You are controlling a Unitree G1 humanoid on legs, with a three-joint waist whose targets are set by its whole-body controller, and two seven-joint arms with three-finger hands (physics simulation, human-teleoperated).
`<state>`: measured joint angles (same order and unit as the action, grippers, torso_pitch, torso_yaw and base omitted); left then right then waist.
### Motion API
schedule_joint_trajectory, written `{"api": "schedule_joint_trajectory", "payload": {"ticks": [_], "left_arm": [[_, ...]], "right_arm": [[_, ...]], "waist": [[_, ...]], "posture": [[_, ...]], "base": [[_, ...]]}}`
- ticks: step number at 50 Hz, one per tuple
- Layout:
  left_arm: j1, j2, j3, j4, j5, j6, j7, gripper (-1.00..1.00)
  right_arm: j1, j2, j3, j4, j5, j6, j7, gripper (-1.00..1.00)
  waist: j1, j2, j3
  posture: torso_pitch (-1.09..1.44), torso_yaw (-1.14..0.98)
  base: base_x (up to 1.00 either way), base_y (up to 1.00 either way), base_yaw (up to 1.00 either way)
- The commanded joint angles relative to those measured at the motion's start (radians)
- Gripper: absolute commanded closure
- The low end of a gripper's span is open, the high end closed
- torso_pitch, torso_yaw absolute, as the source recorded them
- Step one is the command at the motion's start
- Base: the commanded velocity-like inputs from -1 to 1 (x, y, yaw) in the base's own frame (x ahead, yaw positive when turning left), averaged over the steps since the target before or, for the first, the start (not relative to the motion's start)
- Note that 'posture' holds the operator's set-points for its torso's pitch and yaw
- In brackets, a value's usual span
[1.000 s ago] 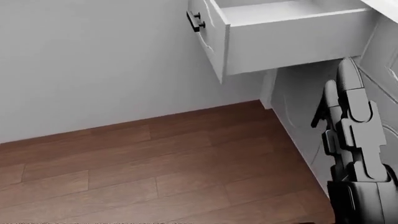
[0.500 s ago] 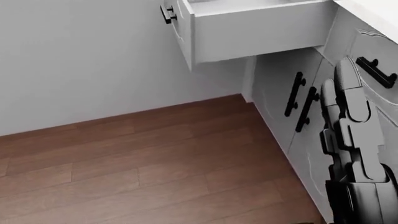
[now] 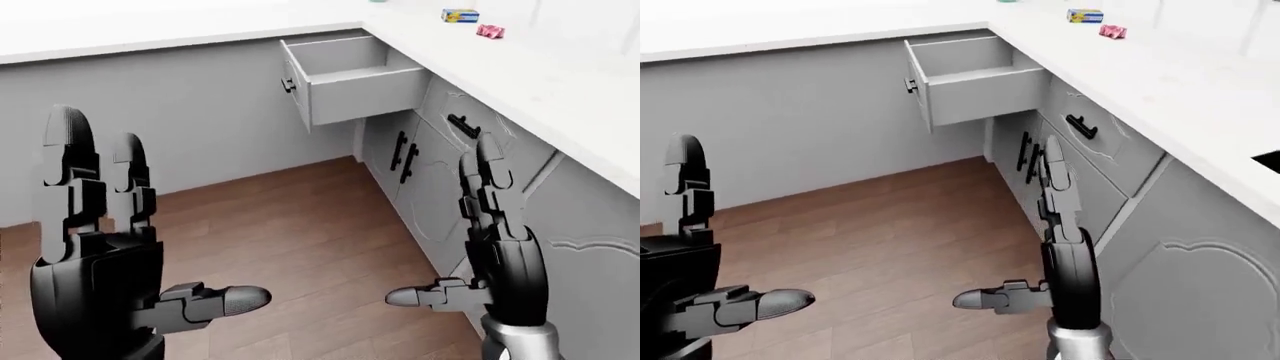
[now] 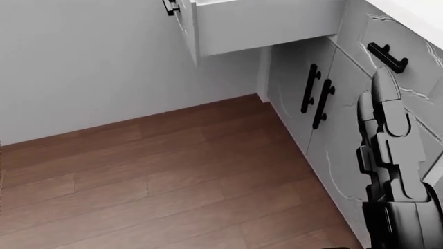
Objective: Close the left drawer.
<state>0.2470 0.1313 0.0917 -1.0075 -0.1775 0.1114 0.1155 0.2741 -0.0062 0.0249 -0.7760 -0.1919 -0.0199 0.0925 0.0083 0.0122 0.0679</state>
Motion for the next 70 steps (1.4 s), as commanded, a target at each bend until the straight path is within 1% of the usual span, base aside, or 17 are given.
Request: {"api": "schedule_joint_trajectory", "payload": {"ticks": [1, 4, 6, 7, 14, 18, 27, 30, 39, 43, 44, 47, 52, 56, 57, 65, 70], "left_arm": [[-0.009, 0.005, 0.012, -0.039, 0.003, -0.032, 0.001, -1.00], [-0.008, 0.004, 0.012, -0.039, 0.004, -0.035, -0.001, -1.00], [-0.007, 0.002, 0.011, -0.039, 0.005, -0.034, -0.001, -1.00], [-0.007, 0.002, 0.012, -0.040, 0.006, -0.033, -0.002, -1.00], [-0.009, -0.004, 0.013, -0.040, 0.009, -0.031, -0.006, -1.00], [-0.009, -0.006, 0.014, -0.040, 0.010, -0.030, -0.008, -1.00], [-0.013, -0.002, 0.012, -0.040, 0.010, -0.026, -0.004, -1.00], [-0.013, -0.001, 0.012, -0.039, 0.008, -0.026, -0.002, -1.00], [-0.015, 0.001, 0.014, -0.040, 0.004, -0.026, -0.003, -1.00], [-0.014, 0.000, 0.015, -0.040, 0.004, -0.027, -0.005, -1.00], [-0.013, -0.001, 0.014, -0.040, 0.004, -0.028, -0.005, -1.00], [-0.011, -0.004, 0.011, -0.040, 0.009, -0.030, -0.007, -1.00], [-0.010, -0.006, 0.012, -0.040, 0.010, -0.031, -0.010, -1.00], [-0.011, -0.006, 0.013, -0.040, 0.011, -0.030, -0.008, -1.00], [-0.011, -0.006, 0.012, -0.040, 0.011, -0.030, -0.008, -1.00], [-0.011, -0.002, 0.011, -0.039, 0.011, -0.030, -0.002, -1.00], [-0.014, -0.002, 0.008, -0.040, 0.012, -0.026, -0.002, -1.00]], "right_arm": [[-0.013, 0.002, 0.009, -0.042, 0.002, -0.032, -0.001, -1.00], [-0.013, 0.002, 0.008, -0.041, 0.003, -0.034, -0.002, -1.00], [-0.012, 0.002, 0.008, -0.040, 0.003, -0.035, -0.001, -1.00], [-0.011, 0.002, 0.008, -0.039, 0.003, -0.036, -0.002, -1.00], [-0.013, 0.002, 0.007, -0.037, 0.002, -0.036, -0.003, -1.00], [-0.013, 0.003, 0.005, -0.040, 0.003, -0.035, -0.004, -1.00], [-0.015, 0.003, 0.003, -0.043, 0.004, -0.030, -0.003, -1.00], [-0.014, 0.003, 0.003, -0.042, 0.004, -0.032, -0.002, -1.00], [-0.013, 0.002, 0.005, -0.042, 0.001, -0.031, -0.002, -1.00], [-0.012, 0.002, 0.004, -0.041, 0.001, -0.032, -0.002, -1.00], [-0.012, 0.003, 0.004, -0.041, 0.002, -0.032, -0.002, -1.00], [-0.011, 0.003, 0.004, -0.041, -0.001, -0.033, -0.001, -1.00], [-0.009, 0.003, 0.005, -0.039, -0.003, -0.038, -0.001, -1.00], [-0.011, 0.003, 0.004, -0.039, -0.002, -0.036, -0.002, -1.00], [-0.010, 0.003, 0.004, -0.039, 0.000, -0.036, -0.002, -1.00], [-0.013, 0.003, 0.005, -0.042, -0.003, -0.032, -0.001, -1.00], [-0.017, 0.003, 0.004, -0.040, -0.002, -0.028, -0.001, -1.00]], "waist": [[0.003, -0.001, -0.007], [0.003, 0.034, -0.006], [0.007, 0.088, -0.019], [0.015, 0.052, -0.001], [0.003, 0.017, -0.020], [0.006, -0.071, -0.034], [-0.010, 0.009, 0.007], [-0.012, 0.078, -0.016], [0.006, 0.012, -0.013], [0.008, -0.078, -0.035], [-0.005, -0.043, -0.025], [-0.013, -0.051, -0.019], [-0.014, -0.009, -0.006], [-0.018, 0.082, -0.031], [-0.001, 0.054, -0.026], [0.010, 0.014, -0.014], [0.012, -0.066, -0.044]], "posture": [[0.00, 0.00], [0.00, 0.00], [0.00, 0.00], [0.00, 0.00], [0.00, 0.00], [0.00, 0.00], [0.00, 0.00], [0.00, 0.00], [0.00, 0.00], [0.00, 0.00], [0.00, 0.00], [0.00, 0.00], [0.00, 0.00], [0.00, 0.00], [0.00, 0.00], [0.00, 0.00], [0.00, 0.00]], "base": [[0.12, 0.00, 0.00], [0.13, 0.00, 0.00], [0.12, 0.00, 0.00], [0.12, 0.00, 0.00], [0.12, 0.00, 0.00], [0.12, 0.00, 0.00], [0.20, 0.00, 0.00], [0.24, 0.00, 0.00], [0.24, 0.00, 0.00], [0.23, 0.00, 0.00], [0.24, 0.00, 0.00], [0.24, 0.00, 0.00], [0.24, 0.00, 0.00], [0.24, 0.00, 0.00], [0.23, 0.00, 0.00], [0.24, 0.00, 0.00], [0.24, 0.00, 0.00]]}}
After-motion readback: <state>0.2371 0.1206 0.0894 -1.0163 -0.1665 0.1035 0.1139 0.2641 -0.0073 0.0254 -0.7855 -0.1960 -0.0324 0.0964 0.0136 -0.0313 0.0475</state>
